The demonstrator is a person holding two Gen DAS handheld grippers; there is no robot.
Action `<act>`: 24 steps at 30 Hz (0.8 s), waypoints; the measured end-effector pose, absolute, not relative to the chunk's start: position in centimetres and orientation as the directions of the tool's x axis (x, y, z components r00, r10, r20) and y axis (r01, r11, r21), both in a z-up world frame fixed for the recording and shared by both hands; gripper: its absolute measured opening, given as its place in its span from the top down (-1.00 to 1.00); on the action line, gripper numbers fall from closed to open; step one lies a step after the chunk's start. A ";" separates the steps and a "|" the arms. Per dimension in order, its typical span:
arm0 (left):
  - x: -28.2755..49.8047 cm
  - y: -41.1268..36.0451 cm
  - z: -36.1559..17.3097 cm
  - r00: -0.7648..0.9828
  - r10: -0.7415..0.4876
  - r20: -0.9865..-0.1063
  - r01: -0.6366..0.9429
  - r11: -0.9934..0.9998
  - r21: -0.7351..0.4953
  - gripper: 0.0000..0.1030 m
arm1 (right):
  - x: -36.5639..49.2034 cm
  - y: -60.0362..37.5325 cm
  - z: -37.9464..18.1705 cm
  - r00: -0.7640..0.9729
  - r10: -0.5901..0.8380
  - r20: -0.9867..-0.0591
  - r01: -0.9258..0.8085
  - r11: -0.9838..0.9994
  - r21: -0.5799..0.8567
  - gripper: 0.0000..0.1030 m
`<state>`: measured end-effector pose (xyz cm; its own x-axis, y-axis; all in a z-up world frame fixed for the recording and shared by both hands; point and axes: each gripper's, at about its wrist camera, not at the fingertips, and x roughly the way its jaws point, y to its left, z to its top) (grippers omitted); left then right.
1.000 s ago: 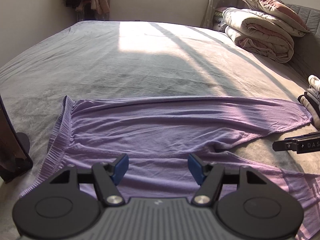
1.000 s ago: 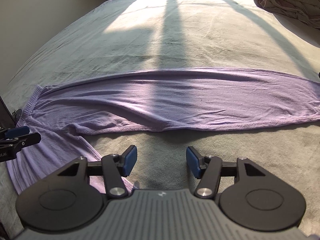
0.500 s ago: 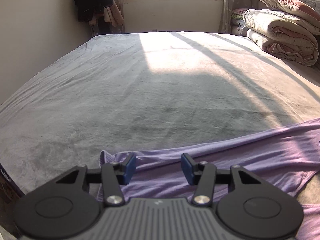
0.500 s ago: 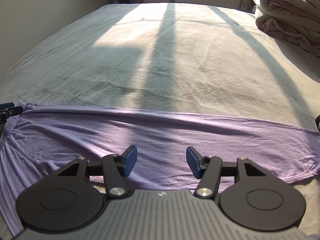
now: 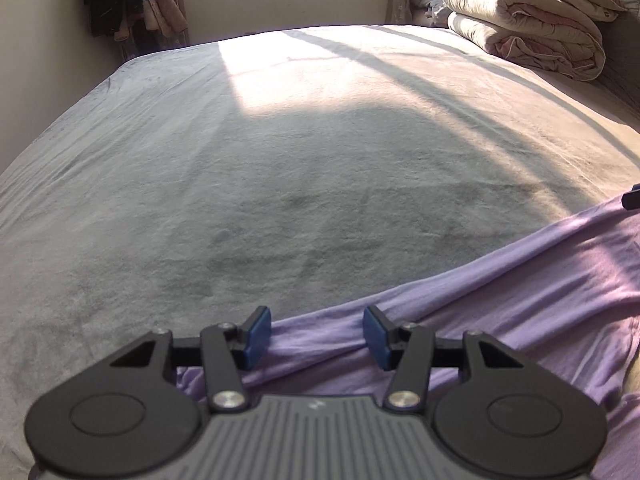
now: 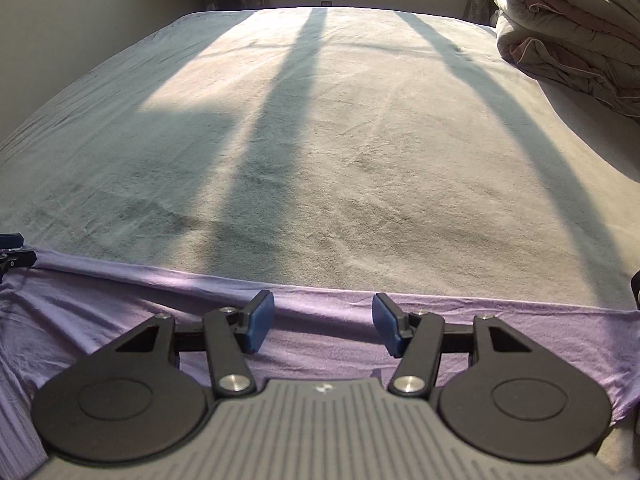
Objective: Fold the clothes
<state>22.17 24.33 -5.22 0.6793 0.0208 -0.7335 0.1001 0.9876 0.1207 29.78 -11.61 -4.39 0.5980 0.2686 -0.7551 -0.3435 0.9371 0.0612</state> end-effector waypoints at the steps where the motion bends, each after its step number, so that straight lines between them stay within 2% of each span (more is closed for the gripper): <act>1: 22.1 24.2 -5.3 0.682 0.021 -0.731 0.109 0.986 0.130 -0.01 | 30.0 -11.6 -4.6 0.598 0.258 -0.759 -0.345 0.938 0.047 -0.14; 8: 22.4 24.1 -5.6 0.678 0.006 -0.735 0.125 0.984 0.124 0.08 | 31.0 -11.3 -6.7 0.580 0.207 -0.788 -0.356 0.934 -0.017 -0.14; 9: 22.5 24.0 -5.6 0.677 0.002 -0.736 0.128 0.985 0.120 0.16 | 31.1 -11.2 -6.8 0.581 0.204 -0.788 -0.358 0.933 -0.023 -0.14; 13: 22.7 23.2 -5.7 0.660 -0.022 -0.751 0.151 0.983 0.104 0.73 | 31.2 -10.7 -6.7 0.577 0.193 -0.793 -0.387 0.920 -0.058 -0.10; 15: 22.8 22.5 -5.6 0.651 -0.020 -0.759 0.154 0.982 0.106 0.97 | 31.0 -10.5 -6.6 0.569 0.216 -0.794 -0.411 0.910 -0.047 0.14; 19: 22.6 21.7 -5.6 0.672 0.018 -0.740 0.123 0.983 0.136 1.00 | 30.3 -9.3 -6.6 0.584 0.216 -0.782 -0.442 0.893 -0.084 0.98; 24: 22.5 22.8 -5.2 0.711 0.023 -0.703 0.033 0.997 0.066 1.00 | 30.2 -8.6 -6.0 0.663 0.179 -0.727 -0.397 0.907 -0.139 1.00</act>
<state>22.54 22.79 -5.15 0.7109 0.0227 -0.7029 0.0334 0.9973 0.0660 30.16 -8.59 -6.03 0.6634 0.1790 -0.7265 -0.3973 0.9071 -0.1392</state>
